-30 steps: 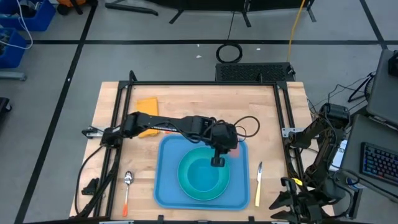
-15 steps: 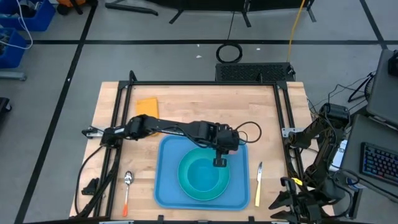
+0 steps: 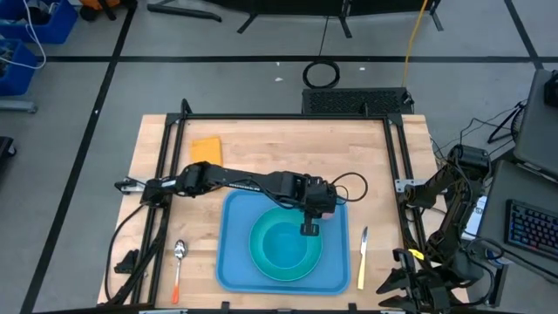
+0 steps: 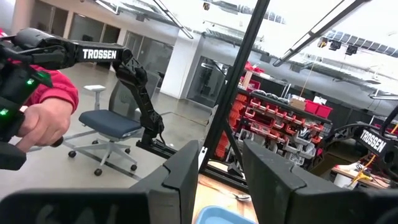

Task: Set up tray
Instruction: Put the pink cup on the blue serving tray to the top right of the light blue plate

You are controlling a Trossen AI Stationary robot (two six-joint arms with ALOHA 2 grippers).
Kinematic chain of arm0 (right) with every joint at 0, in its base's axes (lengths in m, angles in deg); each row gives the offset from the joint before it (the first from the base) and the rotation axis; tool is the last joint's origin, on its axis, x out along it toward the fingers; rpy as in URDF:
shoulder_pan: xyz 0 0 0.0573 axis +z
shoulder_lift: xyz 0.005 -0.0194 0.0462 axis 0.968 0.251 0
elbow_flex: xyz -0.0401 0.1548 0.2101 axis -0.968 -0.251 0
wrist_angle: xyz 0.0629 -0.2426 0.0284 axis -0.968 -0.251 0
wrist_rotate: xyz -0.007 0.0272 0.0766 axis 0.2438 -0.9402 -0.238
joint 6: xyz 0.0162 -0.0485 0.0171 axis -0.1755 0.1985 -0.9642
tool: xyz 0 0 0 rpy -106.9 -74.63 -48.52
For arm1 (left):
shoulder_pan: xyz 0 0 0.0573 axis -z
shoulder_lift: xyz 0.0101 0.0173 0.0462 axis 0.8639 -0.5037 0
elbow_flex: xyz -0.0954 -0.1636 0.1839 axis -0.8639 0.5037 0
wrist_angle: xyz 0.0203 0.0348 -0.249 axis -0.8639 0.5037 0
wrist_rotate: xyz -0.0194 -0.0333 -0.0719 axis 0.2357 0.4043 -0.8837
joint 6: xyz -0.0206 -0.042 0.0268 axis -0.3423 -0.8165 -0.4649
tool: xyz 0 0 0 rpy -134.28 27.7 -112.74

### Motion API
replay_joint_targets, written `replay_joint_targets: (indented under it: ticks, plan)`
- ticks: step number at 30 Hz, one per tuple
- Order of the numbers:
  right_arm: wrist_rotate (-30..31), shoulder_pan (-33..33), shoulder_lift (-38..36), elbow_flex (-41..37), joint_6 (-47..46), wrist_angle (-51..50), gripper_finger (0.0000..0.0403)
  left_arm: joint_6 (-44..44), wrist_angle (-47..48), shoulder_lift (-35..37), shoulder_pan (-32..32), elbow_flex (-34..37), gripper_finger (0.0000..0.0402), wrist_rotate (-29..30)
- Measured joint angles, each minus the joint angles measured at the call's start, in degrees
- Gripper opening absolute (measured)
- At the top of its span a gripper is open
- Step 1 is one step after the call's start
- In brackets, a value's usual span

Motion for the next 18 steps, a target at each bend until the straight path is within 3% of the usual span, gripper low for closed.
replay_joint_targets:
  ticks: [18]
  plan:
    - [0.0,0.0,0.0,0.0,-0.2,0.0,0.0114,-0.1,-0.1,-0.2,-0.1,0.0,0.0009,0.5]
